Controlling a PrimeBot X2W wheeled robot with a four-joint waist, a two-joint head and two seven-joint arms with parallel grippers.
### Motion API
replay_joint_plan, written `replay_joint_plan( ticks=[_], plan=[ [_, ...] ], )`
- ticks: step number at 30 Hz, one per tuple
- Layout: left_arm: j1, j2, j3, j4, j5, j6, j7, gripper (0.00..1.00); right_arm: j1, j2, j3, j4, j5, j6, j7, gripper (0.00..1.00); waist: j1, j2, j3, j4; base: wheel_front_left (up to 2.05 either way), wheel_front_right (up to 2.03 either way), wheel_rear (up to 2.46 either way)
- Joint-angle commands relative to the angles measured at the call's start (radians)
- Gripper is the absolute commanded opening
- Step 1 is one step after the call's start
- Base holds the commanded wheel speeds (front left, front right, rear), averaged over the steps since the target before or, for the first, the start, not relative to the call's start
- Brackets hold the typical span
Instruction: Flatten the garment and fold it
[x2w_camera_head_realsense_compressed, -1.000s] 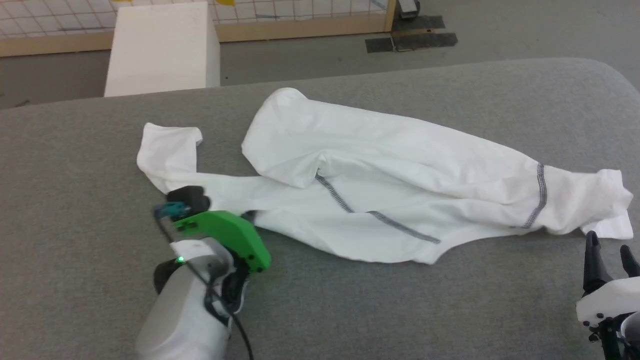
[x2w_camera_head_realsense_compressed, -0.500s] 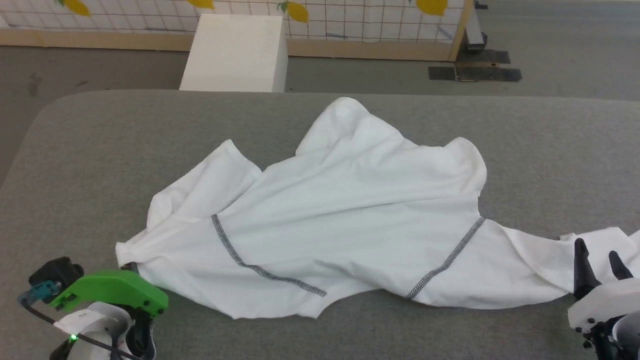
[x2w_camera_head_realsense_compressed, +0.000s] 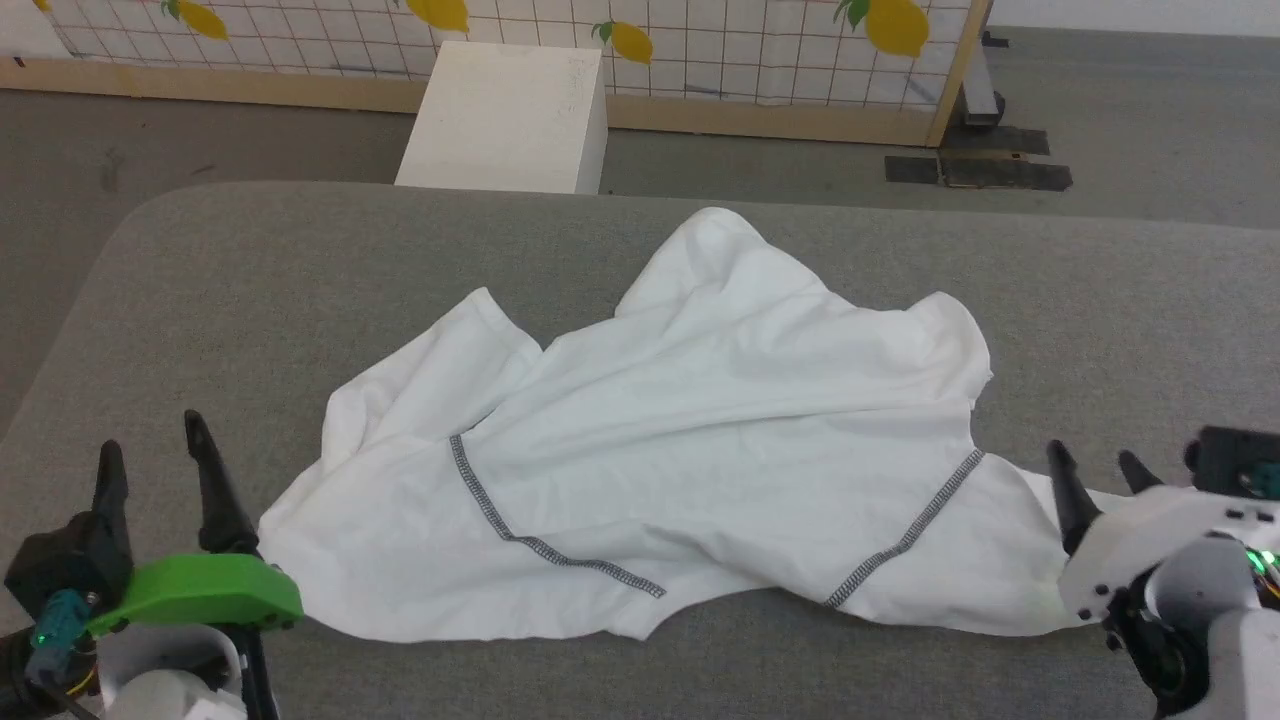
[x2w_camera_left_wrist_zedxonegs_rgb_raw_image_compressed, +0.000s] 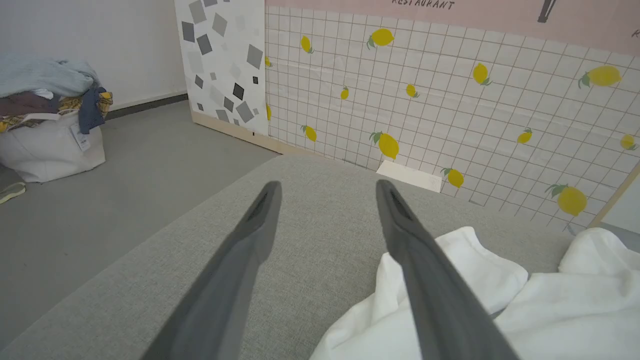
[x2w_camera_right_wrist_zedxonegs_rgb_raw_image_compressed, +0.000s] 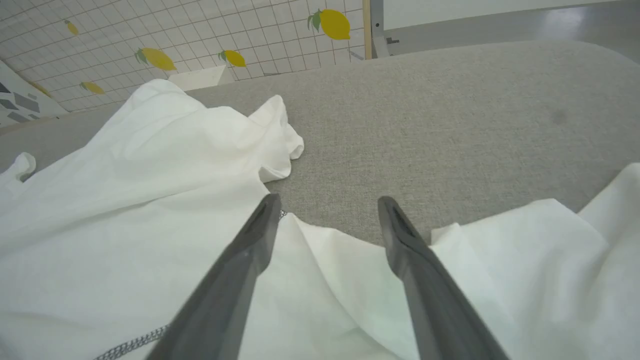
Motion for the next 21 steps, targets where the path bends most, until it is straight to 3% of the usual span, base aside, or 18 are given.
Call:
replay_joint_plan(
  ticks=[1,8,12,17,18,19,20,21],
  plan=[
    [0.021,0.003,-0.014,-0.011,0.029,-0.012,-0.022,1.0,-0.045,0.001,0.027,-0.008,-0.029,-0.002,0.053,1.0,0.0,0.0,0.007,0.004,0.0,0.0,0.0],
    [0.008,-0.052,-0.058,-0.055,0.127,-0.072,-0.049,1.0,-0.224,-0.014,0.121,0.094,-0.2,-0.002,0.383,1.0,0.0,0.0,0.065,0.047,0.0,0.0,0.0],
    [-0.015,-0.098,-0.057,-0.055,0.151,-0.109,-0.049,1.0,-0.288,-0.045,0.156,0.193,-0.246,-0.002,0.439,1.0,0.0,0.0,0.103,0.088,0.0,0.0,0.0],
    [-0.044,-0.14,-0.044,-0.043,0.177,-0.16,-0.049,1.0,-0.333,-0.086,0.183,0.286,-0.255,-0.002,0.436,1.0,0.0,0.0,0.153,0.135,0.0,0.0,0.0],
    [-0.048,-0.147,-0.04,-0.035,0.182,-0.168,-0.049,1.0,-0.341,-0.095,0.183,0.302,-0.255,-0.002,0.442,0.36,0.0,0.0,0.161,0.144,0.0,0.0,0.0],
    [-0.053,-0.153,-0.037,-0.031,0.186,-0.175,-0.049,1.0,-0.348,-0.104,0.185,0.312,-0.256,-0.002,0.444,0.11,0.0,0.0,0.167,0.15,0.0,0.0,0.0],
    [-0.059,-0.16,-0.033,-0.029,0.19,-0.184,-0.049,1.0,-0.361,-0.118,0.187,0.318,-0.257,-0.002,0.44,0.0,0.0,0.0,0.178,0.158,0.0,0.0,0.0],
    [-0.062,-0.165,-0.029,-0.024,0.193,-0.19,-0.049,1.0,-0.374,-0.13,0.188,0.323,-0.259,-0.002,0.437,0.0,0.0,0.0,0.185,0.164,0.0,0.0,0.0]
  ],
)
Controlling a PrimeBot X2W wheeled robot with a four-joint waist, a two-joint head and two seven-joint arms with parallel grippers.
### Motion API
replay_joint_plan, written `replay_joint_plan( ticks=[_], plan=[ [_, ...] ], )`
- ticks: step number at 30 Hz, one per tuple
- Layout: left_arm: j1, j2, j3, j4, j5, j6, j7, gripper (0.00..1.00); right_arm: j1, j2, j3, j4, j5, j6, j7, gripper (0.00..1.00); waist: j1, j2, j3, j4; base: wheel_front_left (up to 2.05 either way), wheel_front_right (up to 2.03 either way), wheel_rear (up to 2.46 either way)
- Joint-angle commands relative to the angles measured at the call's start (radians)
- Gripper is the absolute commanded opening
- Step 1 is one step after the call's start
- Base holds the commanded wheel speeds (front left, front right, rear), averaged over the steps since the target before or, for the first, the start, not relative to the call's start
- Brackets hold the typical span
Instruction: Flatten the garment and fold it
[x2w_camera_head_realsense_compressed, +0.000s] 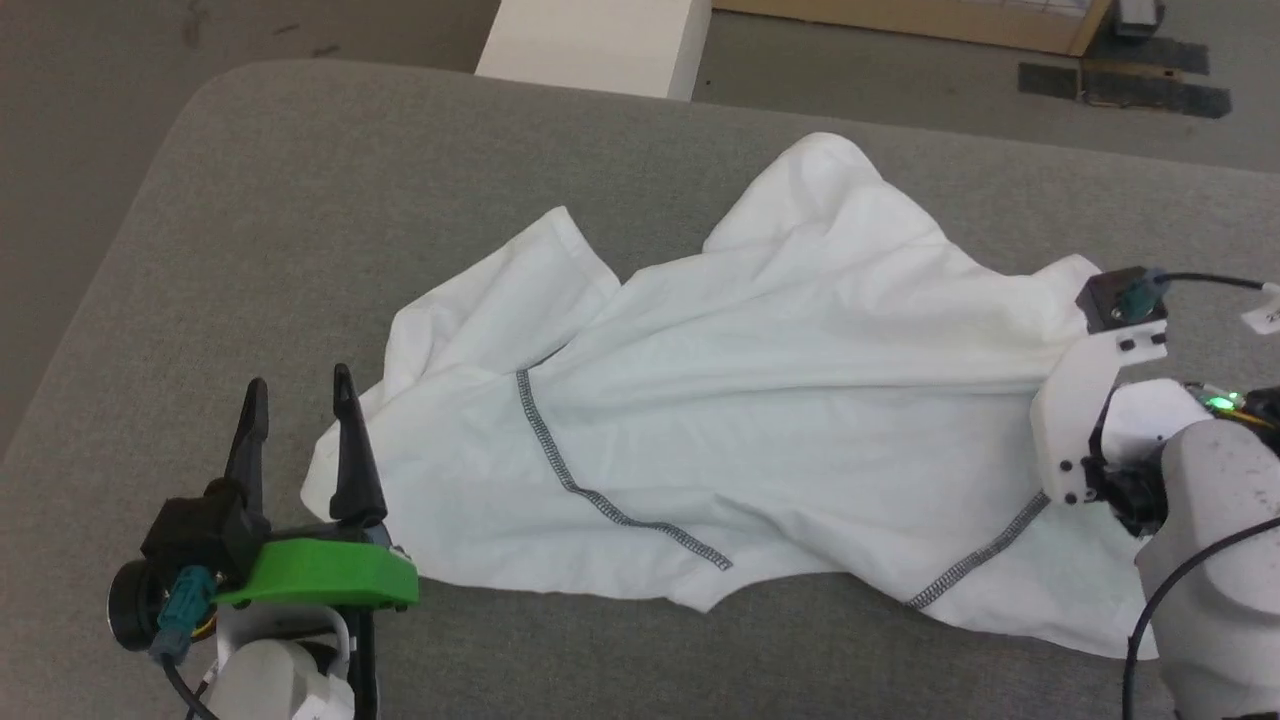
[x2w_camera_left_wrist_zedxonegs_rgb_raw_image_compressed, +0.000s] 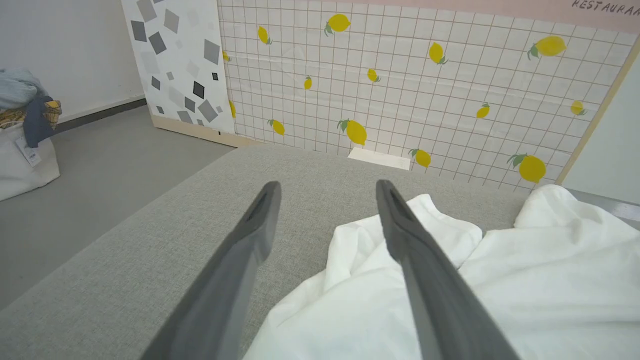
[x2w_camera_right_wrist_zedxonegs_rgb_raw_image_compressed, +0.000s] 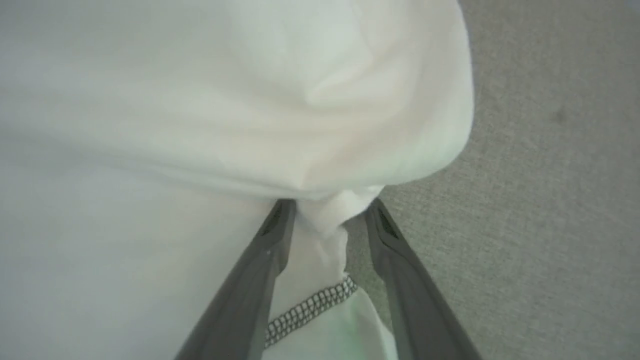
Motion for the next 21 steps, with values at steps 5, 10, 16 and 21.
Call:
replay_joint_plan(
  ticks=[5,10,16,21],
  plan=[
    [-0.039,-0.032,0.017,0.021,0.024,-0.039,-0.005,1.0,-0.095,-0.061,-0.024,0.039,-0.032,-0.002,-0.029,0.0,0.0,0.0,0.073,0.067,0.0,0.0,0.0],
    [-0.058,-0.052,0.026,0.039,0.031,-0.065,-0.005,1.0,-0.203,-0.075,-0.058,0.041,-0.087,-0.002,-0.139,0.0,0.0,0.0,0.095,0.085,0.0,0.0,0.0],
    [-0.075,-0.066,0.033,0.056,0.04,-0.085,-0.005,1.0,-0.282,-0.077,-0.098,0.103,-0.134,-0.002,-0.295,0.5,0.0,0.0,0.094,0.091,0.0,0.0,0.0],
    [-0.062,-0.072,0.042,0.073,0.048,-0.091,-0.005,1.0,-0.289,-0.041,-0.164,0.132,-0.112,-0.002,-0.402,1.0,0.0,0.0,0.043,0.066,0.0,0.0,0.0]
  ],
)
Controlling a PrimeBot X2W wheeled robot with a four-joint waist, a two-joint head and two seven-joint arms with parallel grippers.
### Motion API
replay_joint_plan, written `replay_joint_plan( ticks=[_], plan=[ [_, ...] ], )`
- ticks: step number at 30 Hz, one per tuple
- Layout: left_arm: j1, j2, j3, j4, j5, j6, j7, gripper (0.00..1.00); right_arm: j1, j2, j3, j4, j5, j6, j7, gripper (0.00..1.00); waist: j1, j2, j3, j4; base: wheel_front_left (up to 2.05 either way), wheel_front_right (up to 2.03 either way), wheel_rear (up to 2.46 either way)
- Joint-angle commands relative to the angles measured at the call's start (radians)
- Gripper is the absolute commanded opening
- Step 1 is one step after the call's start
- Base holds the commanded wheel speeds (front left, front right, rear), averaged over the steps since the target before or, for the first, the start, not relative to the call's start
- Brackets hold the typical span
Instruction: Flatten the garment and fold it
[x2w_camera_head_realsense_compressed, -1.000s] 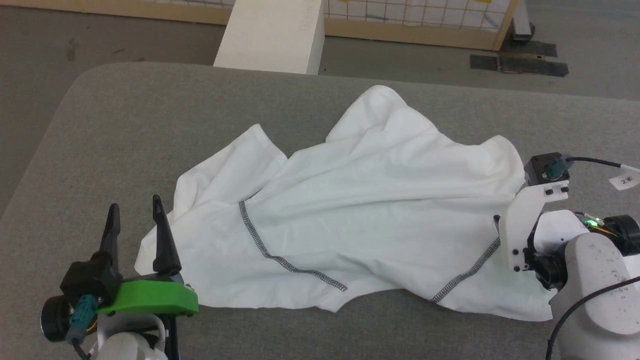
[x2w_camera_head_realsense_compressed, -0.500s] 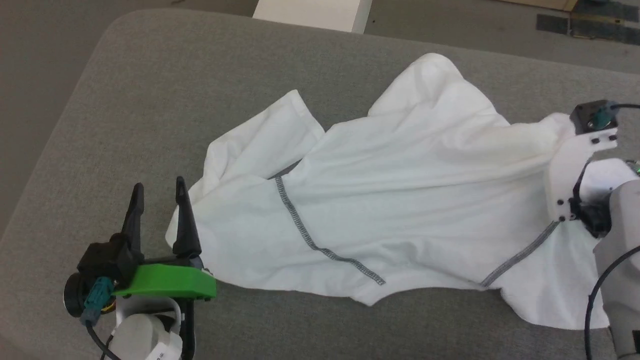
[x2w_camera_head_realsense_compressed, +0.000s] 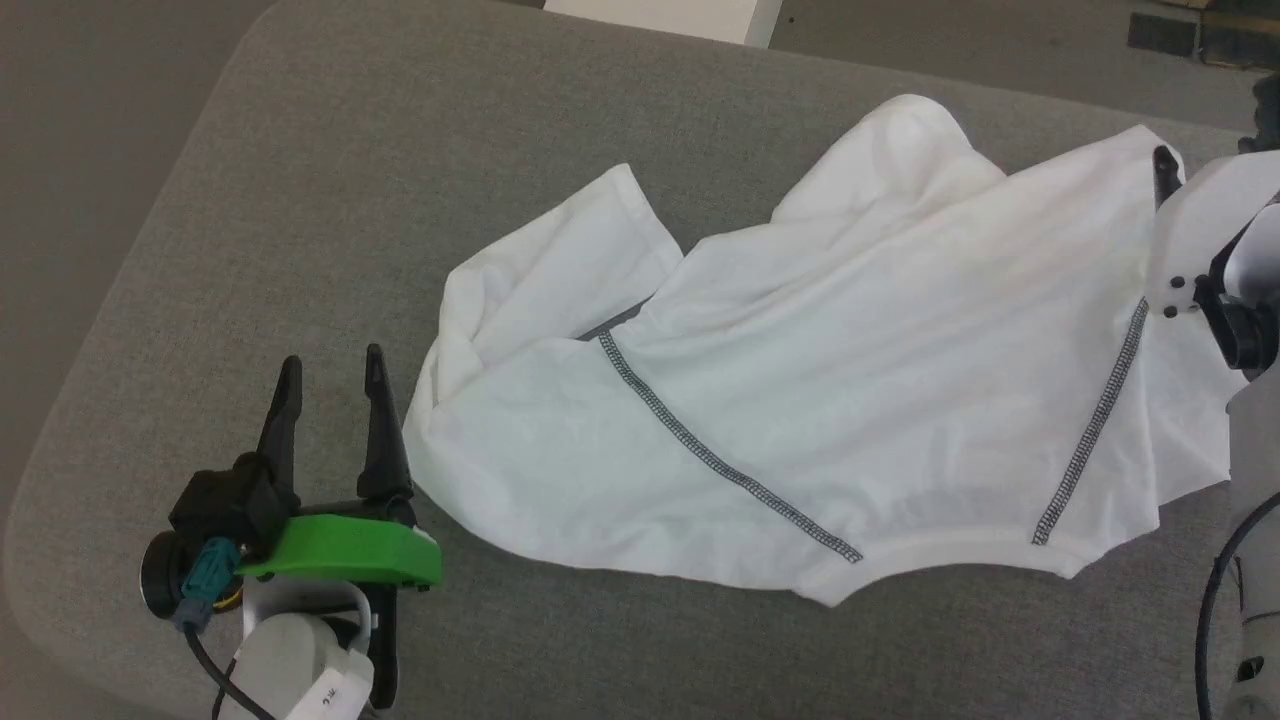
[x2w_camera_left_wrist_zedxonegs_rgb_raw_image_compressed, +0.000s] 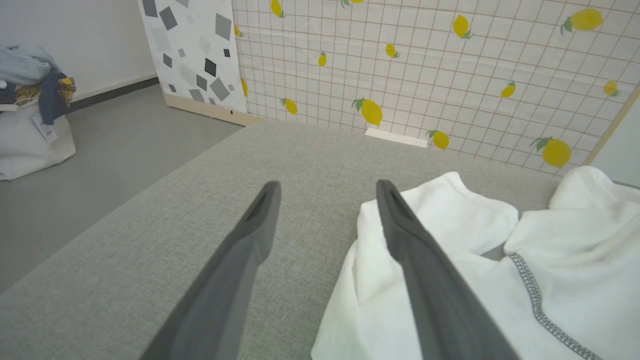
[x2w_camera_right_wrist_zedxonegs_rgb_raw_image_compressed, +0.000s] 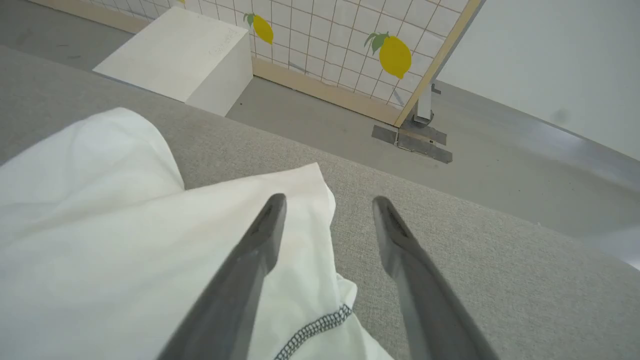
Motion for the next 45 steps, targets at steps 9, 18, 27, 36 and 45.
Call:
replay_joint_plan(
  ticks=[9,18,27,36,45],
  plan=[
    [0.062,-0.008,0.036,0.023,0.018,-0.004,-0.005,1.0,0.179,0.104,-0.077,-0.114,0.181,-0.002,-0.237,1.0,-0.0001,0.0,-0.169,-0.109,0.0,0.0,0.0],
    [0.131,-0.009,0.037,0.029,0.02,0.0,-0.005,1.0,0.566,0.163,-0.111,-0.351,0.331,-0.002,-0.283,1.0,-0.0001,0.0,-0.257,-0.182,0.0,0.0,0.0],
    [0.128,-0.009,0.073,0.132,-0.062,0.095,0.221,1.0,0.736,0.167,-0.105,-0.411,0.495,-0.002,-0.295,1.0,-0.0001,0.0,-0.26,-0.236,0.0,0.0,0.0],
    [0.168,-0.01,0.024,0.094,-0.229,0.204,0.609,1.0,0.73,0.167,-0.107,-0.443,0.476,-0.002,-0.3,1.0,-0.0001,0.0,-0.236,-0.276,0.0,0.0,0.0],
    [0.204,-0.01,-0.035,0.045,-0.279,0.242,0.693,0.0,0.732,0.167,-0.11,-0.449,0.479,-0.002,-0.308,1.0,-0.0001,0.0,-0.214,-0.278,0.0,0.0,0.0]
  ],
)
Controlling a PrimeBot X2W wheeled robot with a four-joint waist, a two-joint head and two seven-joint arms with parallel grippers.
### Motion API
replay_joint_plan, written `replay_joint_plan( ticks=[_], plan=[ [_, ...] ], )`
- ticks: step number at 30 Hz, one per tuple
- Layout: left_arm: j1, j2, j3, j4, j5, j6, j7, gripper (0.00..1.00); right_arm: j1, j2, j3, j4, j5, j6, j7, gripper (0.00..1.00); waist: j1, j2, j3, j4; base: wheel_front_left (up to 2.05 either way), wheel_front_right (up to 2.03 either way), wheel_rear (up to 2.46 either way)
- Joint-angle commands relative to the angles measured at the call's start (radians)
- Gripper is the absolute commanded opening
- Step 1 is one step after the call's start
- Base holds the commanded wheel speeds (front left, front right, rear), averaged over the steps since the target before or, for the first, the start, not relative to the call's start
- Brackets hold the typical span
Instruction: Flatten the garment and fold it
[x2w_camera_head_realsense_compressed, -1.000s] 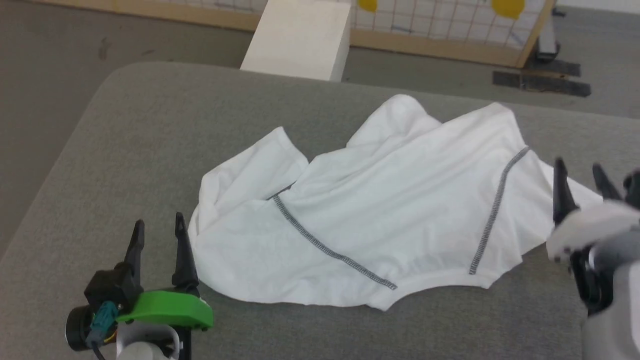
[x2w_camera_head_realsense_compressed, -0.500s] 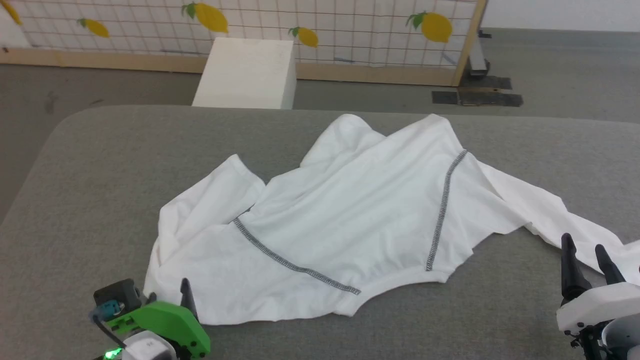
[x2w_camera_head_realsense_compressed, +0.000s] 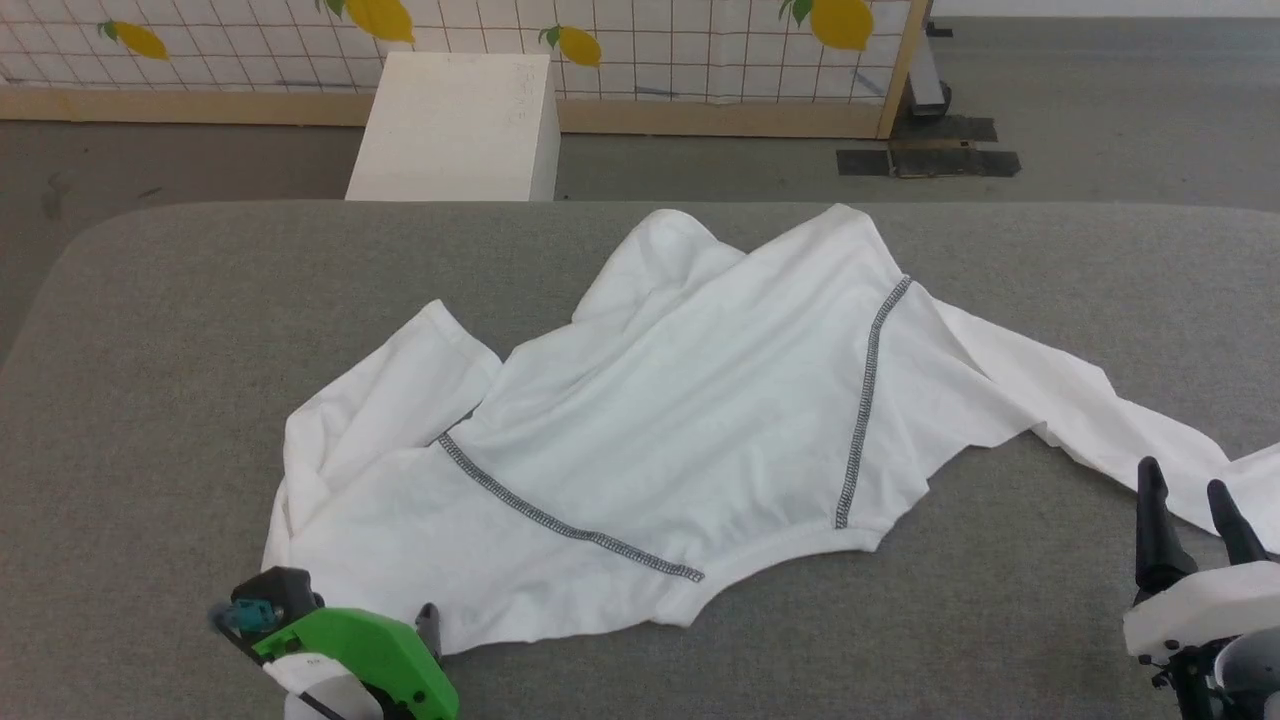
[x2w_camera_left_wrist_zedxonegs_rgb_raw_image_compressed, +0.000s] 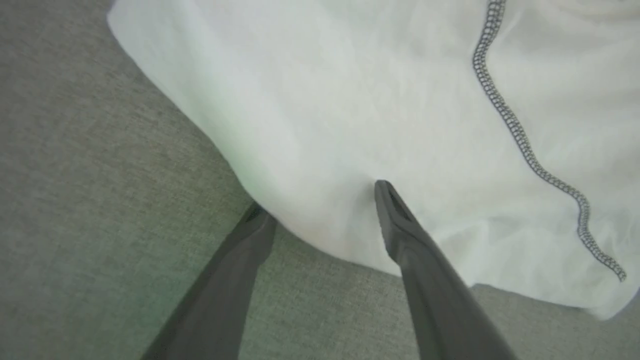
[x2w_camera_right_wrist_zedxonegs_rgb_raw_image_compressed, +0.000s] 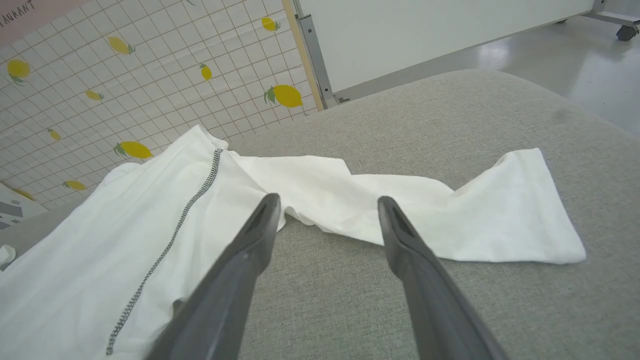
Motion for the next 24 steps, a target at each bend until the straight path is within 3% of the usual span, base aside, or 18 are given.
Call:
replay_joint_plan(
  ticks=[1,10,19,24],
  plan=[
    [0.024,-0.005,-0.004,0.008,-0.006,0.0,-0.008,0.0,-0.005,0.0,0.002,-0.006,-0.002,-0.002,-0.01,1.0,0.0001,0.0,0.003,-0.001,0.0,0.0,0.0],
    [0.023,-0.003,0.002,-0.031,-0.037,-0.046,-0.106,0.0,-0.024,0.0,0.038,-0.015,-0.036,-0.002,0.049,1.0,0.0001,0.0,0.004,0.014,0.0,0.0,0.0],
    [0.024,0.016,-0.009,-0.133,-0.026,-0.07,-0.142,0.0,-0.223,0.0,0.107,0.088,-0.192,-0.002,0.535,1.0,0.0001,0.0,0.042,0.035,0.0,0.0,0.0],
    [0.004,0.013,-0.031,-0.147,-0.028,-0.078,-0.141,0.0,-0.331,0.0,0.092,0.181,-0.276,-0.002,0.633,1.0,0.0001,0.0,0.09,0.069,0.0,0.0,0.0]
  ],
)
